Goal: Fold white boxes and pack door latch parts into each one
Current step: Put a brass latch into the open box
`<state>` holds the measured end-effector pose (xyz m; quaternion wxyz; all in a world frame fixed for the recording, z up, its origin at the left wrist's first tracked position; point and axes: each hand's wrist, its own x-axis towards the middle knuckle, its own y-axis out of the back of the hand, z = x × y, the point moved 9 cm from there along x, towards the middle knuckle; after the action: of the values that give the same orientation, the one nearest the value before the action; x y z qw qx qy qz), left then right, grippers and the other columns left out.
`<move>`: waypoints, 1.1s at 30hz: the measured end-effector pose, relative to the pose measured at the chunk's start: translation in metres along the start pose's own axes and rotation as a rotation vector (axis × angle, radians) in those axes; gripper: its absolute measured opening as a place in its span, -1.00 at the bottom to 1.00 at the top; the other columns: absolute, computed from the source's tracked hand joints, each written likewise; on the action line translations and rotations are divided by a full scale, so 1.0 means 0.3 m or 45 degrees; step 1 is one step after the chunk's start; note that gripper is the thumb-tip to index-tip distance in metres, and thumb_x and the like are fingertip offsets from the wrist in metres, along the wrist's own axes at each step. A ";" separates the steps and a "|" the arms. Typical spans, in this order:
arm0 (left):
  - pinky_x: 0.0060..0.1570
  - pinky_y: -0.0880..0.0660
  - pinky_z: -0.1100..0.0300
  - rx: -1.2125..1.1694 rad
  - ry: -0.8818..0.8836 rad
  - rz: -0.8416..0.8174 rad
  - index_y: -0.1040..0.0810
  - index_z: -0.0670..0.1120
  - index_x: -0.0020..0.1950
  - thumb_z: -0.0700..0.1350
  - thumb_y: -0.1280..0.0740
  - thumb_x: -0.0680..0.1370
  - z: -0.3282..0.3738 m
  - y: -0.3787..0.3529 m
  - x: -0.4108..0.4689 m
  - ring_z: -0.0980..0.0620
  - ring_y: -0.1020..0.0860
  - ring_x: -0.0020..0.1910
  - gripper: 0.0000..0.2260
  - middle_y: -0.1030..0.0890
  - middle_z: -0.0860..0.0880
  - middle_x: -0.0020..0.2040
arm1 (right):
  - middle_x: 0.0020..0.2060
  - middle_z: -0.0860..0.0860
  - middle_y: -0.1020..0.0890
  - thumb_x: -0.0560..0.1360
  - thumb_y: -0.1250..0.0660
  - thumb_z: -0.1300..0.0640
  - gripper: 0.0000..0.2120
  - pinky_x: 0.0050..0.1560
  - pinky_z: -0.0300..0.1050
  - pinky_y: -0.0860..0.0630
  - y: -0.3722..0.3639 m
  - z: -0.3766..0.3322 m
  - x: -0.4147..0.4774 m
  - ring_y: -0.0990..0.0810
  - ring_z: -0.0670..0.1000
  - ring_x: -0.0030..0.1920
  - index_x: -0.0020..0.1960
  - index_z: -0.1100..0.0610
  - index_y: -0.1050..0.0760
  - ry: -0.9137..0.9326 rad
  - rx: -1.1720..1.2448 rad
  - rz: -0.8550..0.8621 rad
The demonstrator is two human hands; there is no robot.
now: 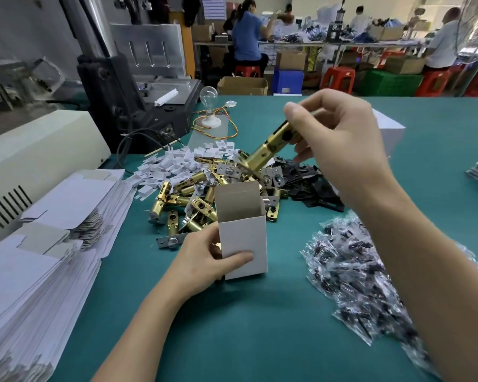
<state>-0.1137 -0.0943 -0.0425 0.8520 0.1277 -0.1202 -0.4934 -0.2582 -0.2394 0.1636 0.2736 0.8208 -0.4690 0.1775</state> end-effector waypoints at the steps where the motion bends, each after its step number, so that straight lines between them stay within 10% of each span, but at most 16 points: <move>1: -0.11 -0.71 0.08 0.008 0.003 0.004 -0.61 0.26 0.21 0.27 -0.58 0.30 -0.002 0.001 0.001 0.06 -0.74 -0.04 -0.50 -0.73 0.23 0.08 | -0.29 0.05 -0.73 0.60 -0.42 0.02 -0.83 -0.27 0.16 -0.69 -0.024 0.010 -0.015 -0.70 0.08 -0.31 -0.09 0.11 -0.60 -0.053 0.071 -0.049; 11: -0.11 -0.54 0.43 0.076 -0.065 0.017 -0.62 0.29 0.17 0.05 -0.65 0.43 0.015 0.007 0.007 0.27 -0.68 0.01 -0.62 -0.72 0.30 0.04 | -0.40 -0.09 -0.62 0.52 -0.47 -0.11 -0.82 -0.26 -0.15 -0.46 -0.154 0.071 -0.098 -0.56 -0.10 -0.36 -0.13 -0.01 -0.63 0.079 -0.440 -0.215; 21: -0.24 -0.51 0.31 0.193 -0.242 0.068 -0.61 0.35 0.18 0.30 -0.55 0.39 0.043 0.007 0.005 0.15 -0.63 -0.26 -0.62 -0.73 0.23 -0.03 | -0.30 0.00 -0.54 0.58 -0.37 -0.08 -0.73 -0.24 0.02 -0.46 -0.244 0.006 -0.170 -0.50 0.19 -0.23 0.00 0.05 -0.35 0.282 -0.953 -0.501; 27: -0.29 -0.48 0.26 0.211 -0.240 0.045 -0.61 0.40 0.08 0.22 -0.57 0.40 0.031 -0.006 0.009 0.14 -0.53 -0.35 -0.70 -0.69 0.19 -0.15 | -0.41 -0.09 -0.28 0.54 -0.37 -0.12 -0.56 -0.46 -0.10 -0.06 -0.244 -0.017 -0.239 -0.34 0.14 -0.28 0.03 -0.05 -0.07 0.339 -1.185 -0.434; 33: -0.28 -0.49 0.23 0.162 -0.207 0.022 -0.64 0.33 0.12 0.23 -0.56 0.38 0.027 -0.012 0.011 0.07 -0.54 -0.34 -0.67 -0.71 0.16 -0.11 | -0.34 -0.11 -0.49 0.50 -0.45 -0.01 -0.73 -0.35 -0.05 -0.29 -0.201 0.002 -0.243 -0.43 0.07 -0.27 0.12 -0.03 -0.43 0.408 -0.982 -0.243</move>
<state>-0.1177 -0.0998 -0.0358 0.8338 0.1400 -0.2210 -0.4861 -0.2422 -0.1662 0.1061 0.6450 0.6602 -0.3745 0.0883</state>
